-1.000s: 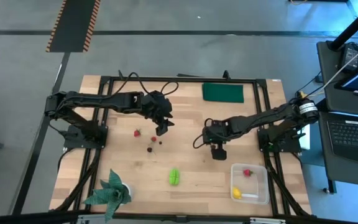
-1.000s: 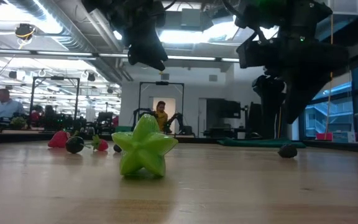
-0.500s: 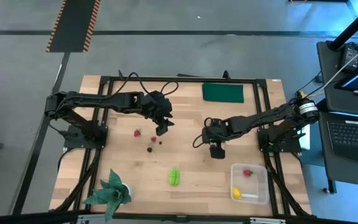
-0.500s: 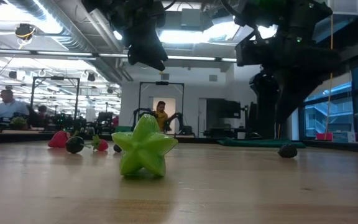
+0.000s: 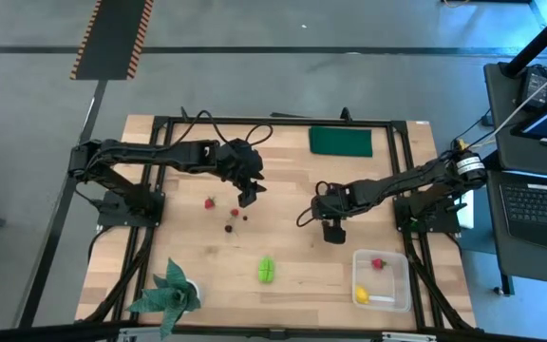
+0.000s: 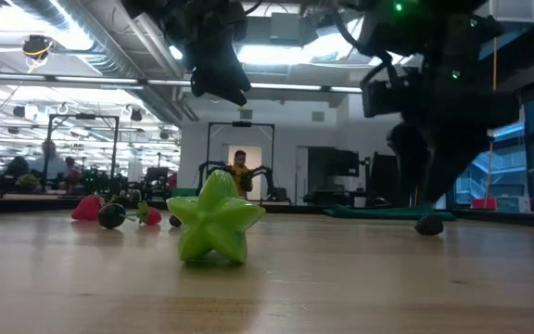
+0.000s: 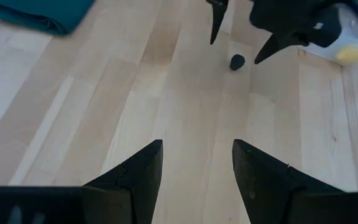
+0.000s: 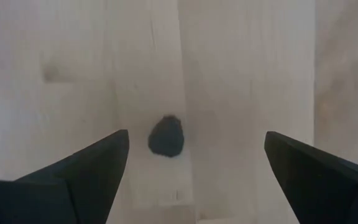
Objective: Pick and placing Produce into tupperware
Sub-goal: Put the blackberry into the transparent bin
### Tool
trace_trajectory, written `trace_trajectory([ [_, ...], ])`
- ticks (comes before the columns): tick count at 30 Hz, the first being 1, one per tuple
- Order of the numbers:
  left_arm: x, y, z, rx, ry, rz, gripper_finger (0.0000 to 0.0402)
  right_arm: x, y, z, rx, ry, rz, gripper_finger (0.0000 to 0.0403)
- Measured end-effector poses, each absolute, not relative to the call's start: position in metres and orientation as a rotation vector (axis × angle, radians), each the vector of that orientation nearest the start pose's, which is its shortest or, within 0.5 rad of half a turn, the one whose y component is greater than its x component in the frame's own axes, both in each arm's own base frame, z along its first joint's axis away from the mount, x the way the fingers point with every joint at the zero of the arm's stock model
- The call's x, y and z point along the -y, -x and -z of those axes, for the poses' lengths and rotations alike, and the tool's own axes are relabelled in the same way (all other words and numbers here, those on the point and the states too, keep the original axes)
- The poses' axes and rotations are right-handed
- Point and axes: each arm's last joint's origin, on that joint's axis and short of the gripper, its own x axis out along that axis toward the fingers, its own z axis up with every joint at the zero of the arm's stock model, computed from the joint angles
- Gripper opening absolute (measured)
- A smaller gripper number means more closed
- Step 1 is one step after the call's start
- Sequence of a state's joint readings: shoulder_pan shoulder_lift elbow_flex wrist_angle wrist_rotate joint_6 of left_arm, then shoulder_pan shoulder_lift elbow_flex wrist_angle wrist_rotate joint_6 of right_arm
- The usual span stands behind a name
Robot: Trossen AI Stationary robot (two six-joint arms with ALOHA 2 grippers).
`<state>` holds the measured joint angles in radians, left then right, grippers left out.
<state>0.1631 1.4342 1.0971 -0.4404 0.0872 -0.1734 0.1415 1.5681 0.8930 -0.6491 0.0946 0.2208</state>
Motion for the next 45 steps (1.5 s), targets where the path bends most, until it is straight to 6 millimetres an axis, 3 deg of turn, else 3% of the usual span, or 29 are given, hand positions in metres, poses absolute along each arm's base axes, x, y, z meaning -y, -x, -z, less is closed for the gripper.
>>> trace_trajectory([
  [7, -0.047, -0.300, -0.273, -0.763, 0.261, -0.139, 0.0186, -0.041, -0.259, -0.151, -1.320, -0.024, 0.091, 0.0377],
  [13, -0.047, -0.300, -0.273, -0.762, 0.261, -0.139, 0.0186, -0.045, -0.265, -0.148, -1.227, -0.034, 0.069, 0.0377],
  [24, -0.047, -0.301, -0.273, -0.757, 0.261, -0.139, 0.0186, -0.044, -0.258, -0.140, -1.243, -0.084, 0.097, 0.0374],
  [36, -0.047, -0.301, -0.274, -0.756, 0.261, -0.139, 0.0186, -0.043, -0.260, -0.140, -1.239, -0.118, 0.055, 0.0308],
  [45, -0.047, -0.301, -0.274, -0.757, 0.261, -0.139, 0.0186, -0.044, -0.263, -0.129, -1.282, -0.111, 0.073, 0.0292],
])
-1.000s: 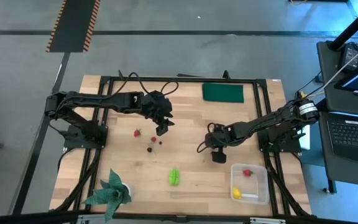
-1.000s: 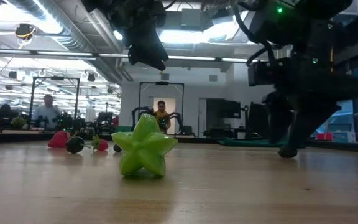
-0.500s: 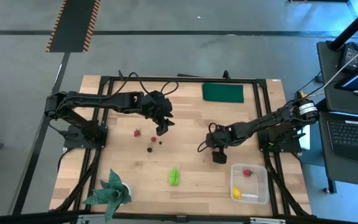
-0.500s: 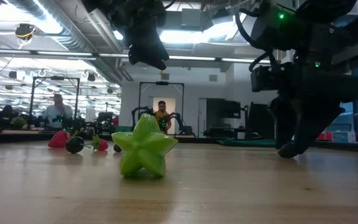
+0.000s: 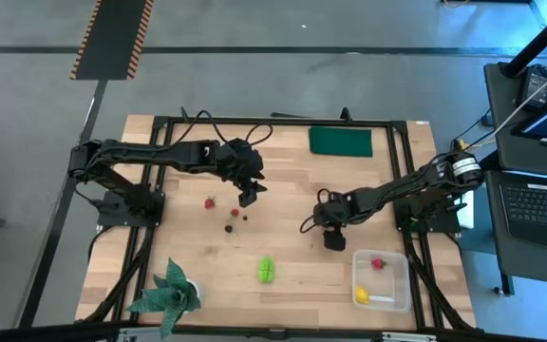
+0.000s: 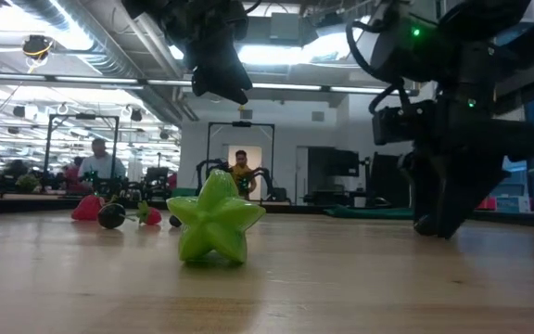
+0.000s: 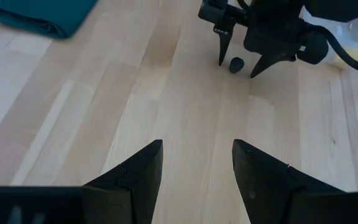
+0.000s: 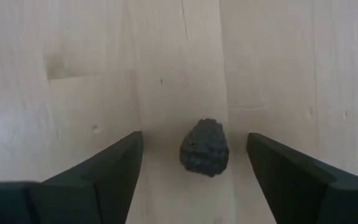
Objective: Pick and placing Produce into tupperware
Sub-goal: Put the blackberry into the transparent bin
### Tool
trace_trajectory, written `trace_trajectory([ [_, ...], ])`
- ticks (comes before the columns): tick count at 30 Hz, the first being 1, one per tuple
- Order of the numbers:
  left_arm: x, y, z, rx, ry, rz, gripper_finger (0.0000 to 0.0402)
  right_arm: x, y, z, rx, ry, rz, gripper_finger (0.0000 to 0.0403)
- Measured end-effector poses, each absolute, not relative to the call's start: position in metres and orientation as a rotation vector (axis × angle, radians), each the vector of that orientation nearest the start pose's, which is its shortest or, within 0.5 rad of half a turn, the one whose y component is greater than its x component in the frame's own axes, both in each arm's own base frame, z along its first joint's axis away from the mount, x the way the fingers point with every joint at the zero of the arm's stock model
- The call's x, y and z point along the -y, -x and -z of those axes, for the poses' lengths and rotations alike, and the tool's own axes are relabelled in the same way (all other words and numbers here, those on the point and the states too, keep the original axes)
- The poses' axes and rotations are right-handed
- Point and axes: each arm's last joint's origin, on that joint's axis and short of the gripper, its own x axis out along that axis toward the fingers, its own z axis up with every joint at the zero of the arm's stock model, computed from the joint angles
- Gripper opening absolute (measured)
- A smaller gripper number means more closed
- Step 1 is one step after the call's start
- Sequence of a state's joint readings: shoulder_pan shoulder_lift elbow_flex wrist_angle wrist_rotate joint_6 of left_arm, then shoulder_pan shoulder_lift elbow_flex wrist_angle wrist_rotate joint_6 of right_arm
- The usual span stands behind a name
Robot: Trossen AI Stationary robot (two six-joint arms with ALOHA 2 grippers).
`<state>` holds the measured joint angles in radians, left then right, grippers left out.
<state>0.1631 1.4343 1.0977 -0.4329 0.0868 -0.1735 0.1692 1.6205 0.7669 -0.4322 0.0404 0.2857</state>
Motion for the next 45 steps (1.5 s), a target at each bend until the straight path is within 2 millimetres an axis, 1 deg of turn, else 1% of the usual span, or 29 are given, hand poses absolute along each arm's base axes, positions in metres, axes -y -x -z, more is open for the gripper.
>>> trace_trajectory([
  [3, -0.047, -0.301, -0.273, -0.757, 0.262, -0.139, 0.0186, -0.044, -0.265, -0.124, -1.304, -0.107, 0.079, 0.0292],
  [7, -0.047, -0.301, -0.273, -0.757, 0.263, -0.139, 0.0186, -0.044, -0.265, -0.124, -1.310, -0.105, 0.079, 0.0290],
  [12, -0.047, -0.301, -0.274, -0.757, 0.262, -0.139, 0.0186, -0.042, -0.264, -0.123, -1.326, -0.109, 0.085, 0.0267],
  [17, -0.047, -0.301, -0.273, -0.757, 0.261, -0.139, 0.0186, -0.042, -0.264, -0.123, -1.329, -0.109, 0.088, 0.0224],
  [28, -0.047, -0.301, -0.274, -0.757, 0.261, -0.139, 0.0186, -0.042, -0.263, -0.123, -1.329, -0.109, 0.086, 0.0111],
  [30, -0.047, -0.301, -0.273, -0.757, 0.261, -0.139, 0.0186, -0.042, -0.262, -0.125, -1.323, -0.113, 0.082, 0.0101],
  [35, -0.047, -0.301, -0.273, -0.757, 0.261, -0.139, 0.0186, -0.042, -0.258, -0.135, -1.302, -0.135, 0.070, 0.0100],
  [39, -0.047, -0.301, -0.274, -0.757, 0.261, -0.139, 0.0186, -0.041, -0.248, -0.148, -1.326, -0.219, 0.118, 0.0110],
  [41, -0.047, -0.301, -0.273, -0.757, 0.260, -0.139, 0.0186, -0.040, -0.240, -0.154, -1.366, -0.273, 0.133, 0.0112],
  [45, -0.047, -0.301, -0.273, -0.758, 0.251, -0.135, 0.0186, -0.041, -0.230, -0.171, -1.359, -0.404, 0.109, 0.0101],
])
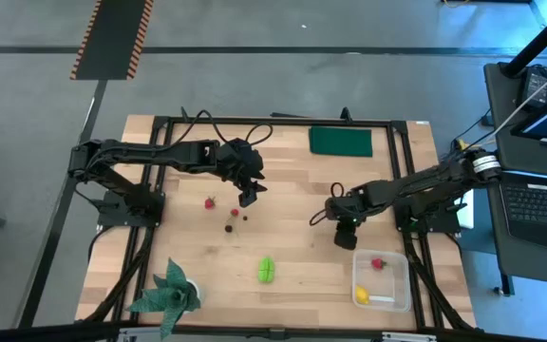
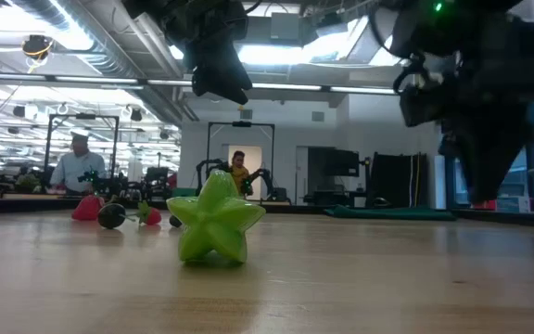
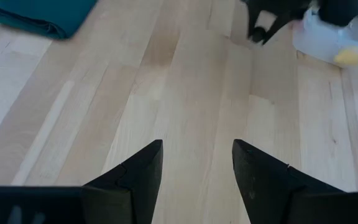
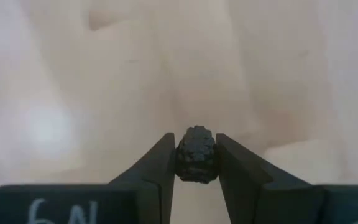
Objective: Pick and placing Produce into tupperware
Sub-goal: Put the blackberry into the transparent bin
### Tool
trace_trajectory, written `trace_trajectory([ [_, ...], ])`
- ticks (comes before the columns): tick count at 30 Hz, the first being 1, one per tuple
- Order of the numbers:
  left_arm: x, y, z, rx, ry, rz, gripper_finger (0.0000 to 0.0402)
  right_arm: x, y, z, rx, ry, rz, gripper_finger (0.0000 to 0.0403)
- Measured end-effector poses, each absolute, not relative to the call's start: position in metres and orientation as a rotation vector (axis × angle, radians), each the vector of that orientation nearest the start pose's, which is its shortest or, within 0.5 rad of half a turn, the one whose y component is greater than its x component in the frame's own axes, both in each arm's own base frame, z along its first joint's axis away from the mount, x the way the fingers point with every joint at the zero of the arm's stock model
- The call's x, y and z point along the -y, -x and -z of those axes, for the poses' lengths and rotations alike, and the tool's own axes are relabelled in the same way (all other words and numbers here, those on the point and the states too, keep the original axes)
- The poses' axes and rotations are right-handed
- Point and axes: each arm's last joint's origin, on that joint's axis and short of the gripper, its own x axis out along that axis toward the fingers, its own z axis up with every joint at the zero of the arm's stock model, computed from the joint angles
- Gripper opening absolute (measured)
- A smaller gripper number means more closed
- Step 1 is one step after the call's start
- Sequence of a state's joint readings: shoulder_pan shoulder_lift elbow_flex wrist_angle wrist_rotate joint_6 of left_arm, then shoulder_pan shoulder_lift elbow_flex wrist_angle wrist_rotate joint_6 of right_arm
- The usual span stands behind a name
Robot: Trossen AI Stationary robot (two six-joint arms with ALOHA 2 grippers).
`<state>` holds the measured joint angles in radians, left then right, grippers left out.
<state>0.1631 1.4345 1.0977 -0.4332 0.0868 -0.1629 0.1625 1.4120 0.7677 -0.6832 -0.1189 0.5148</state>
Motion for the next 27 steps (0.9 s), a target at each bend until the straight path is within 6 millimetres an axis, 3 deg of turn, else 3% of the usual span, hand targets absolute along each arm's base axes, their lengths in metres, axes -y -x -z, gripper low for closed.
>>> trace_trajectory([
  [6, -0.047, -0.301, -0.274, -0.759, 0.211, -0.119, 0.0186, -0.041, -0.216, -0.201, -1.271, -0.594, 0.100, 0.0108],
  [11, -0.047, -0.301, -0.273, -0.760, 0.210, -0.119, 0.0186, -0.049, -0.197, -0.215, -1.342, -0.771, 0.057, 0.0108],
  [20, -0.047, -0.301, -0.273, -0.759, 0.210, -0.118, 0.0186, -0.087, -0.178, -0.219, -1.530, -0.911, -0.007, 0.0113],
  [27, -0.047, -0.301, -0.273, -0.759, 0.210, -0.119, 0.0186, -0.102, -0.171, -0.217, -1.493, -0.871, 0.119, 0.0106],
])
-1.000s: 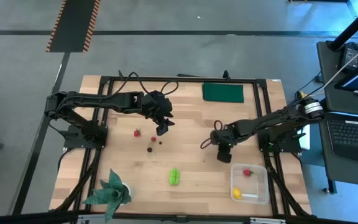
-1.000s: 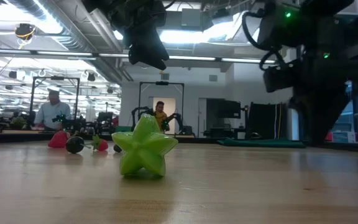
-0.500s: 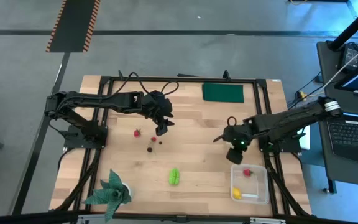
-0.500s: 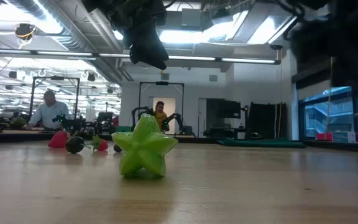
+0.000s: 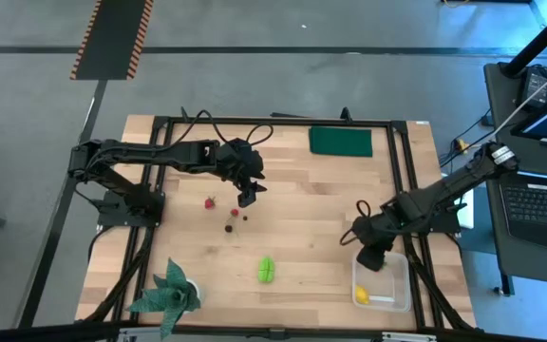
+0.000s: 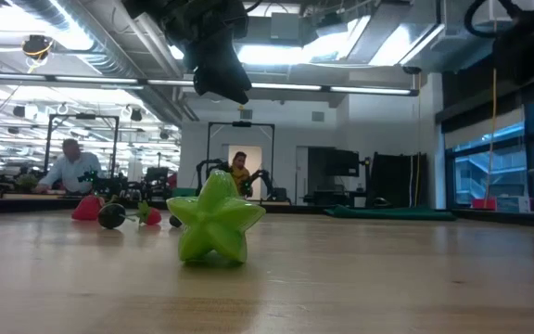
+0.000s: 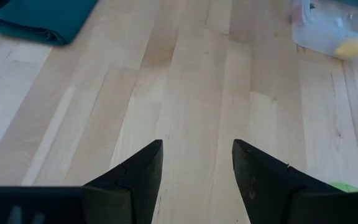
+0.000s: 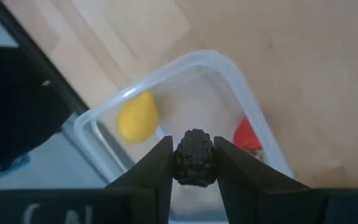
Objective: Pick and placing Produce into tupperware
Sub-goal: Put the blackberry into the transparent bin, then put the blueberry into the transparent bin
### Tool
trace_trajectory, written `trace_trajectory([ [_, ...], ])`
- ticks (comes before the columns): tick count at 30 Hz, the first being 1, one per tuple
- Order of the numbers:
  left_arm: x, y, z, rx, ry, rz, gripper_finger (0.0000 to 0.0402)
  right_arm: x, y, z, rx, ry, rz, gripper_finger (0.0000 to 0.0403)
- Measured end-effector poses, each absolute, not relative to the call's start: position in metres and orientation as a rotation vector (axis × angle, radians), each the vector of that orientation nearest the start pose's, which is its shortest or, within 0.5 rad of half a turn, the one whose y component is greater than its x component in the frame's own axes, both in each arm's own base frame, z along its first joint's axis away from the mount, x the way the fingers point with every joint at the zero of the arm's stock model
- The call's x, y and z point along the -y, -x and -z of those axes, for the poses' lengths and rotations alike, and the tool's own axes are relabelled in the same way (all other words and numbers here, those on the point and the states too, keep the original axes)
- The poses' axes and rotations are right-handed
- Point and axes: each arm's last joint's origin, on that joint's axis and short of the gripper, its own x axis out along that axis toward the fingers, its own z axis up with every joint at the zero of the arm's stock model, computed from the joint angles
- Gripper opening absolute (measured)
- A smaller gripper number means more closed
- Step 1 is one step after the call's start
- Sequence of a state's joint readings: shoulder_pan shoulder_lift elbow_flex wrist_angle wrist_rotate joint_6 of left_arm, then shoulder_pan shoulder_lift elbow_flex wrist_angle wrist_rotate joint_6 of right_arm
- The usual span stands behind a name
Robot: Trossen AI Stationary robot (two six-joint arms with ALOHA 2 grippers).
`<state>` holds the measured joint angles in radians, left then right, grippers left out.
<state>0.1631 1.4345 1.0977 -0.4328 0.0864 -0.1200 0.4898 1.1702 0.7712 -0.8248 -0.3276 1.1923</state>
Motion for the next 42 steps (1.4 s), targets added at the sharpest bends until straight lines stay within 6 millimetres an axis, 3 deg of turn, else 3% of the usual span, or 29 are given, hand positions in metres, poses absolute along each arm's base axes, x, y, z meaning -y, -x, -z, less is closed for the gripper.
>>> trace_trajectory([
  [20, -0.047, -0.301, -0.273, -0.760, 0.210, -0.119, 0.0186, -0.119, -0.177, -0.193, -1.570, -0.785, 0.213, 0.0125],
  [33, -0.047, -0.301, -0.273, -0.760, 0.210, -0.118, 0.0186, -0.119, -0.178, -0.194, -1.578, -0.796, 0.190, 0.0185],
  [37, -0.047, -0.301, -0.273, -0.759, 0.211, -0.119, 0.0186, -0.119, -0.181, -0.201, -1.560, -0.778, 0.125, 0.0192],
  [42, -0.047, -0.301, -0.274, -0.755, 0.218, -0.121, 0.0186, -0.107, -0.193, -0.228, -1.439, -0.731, 0.110, 0.0193],
])
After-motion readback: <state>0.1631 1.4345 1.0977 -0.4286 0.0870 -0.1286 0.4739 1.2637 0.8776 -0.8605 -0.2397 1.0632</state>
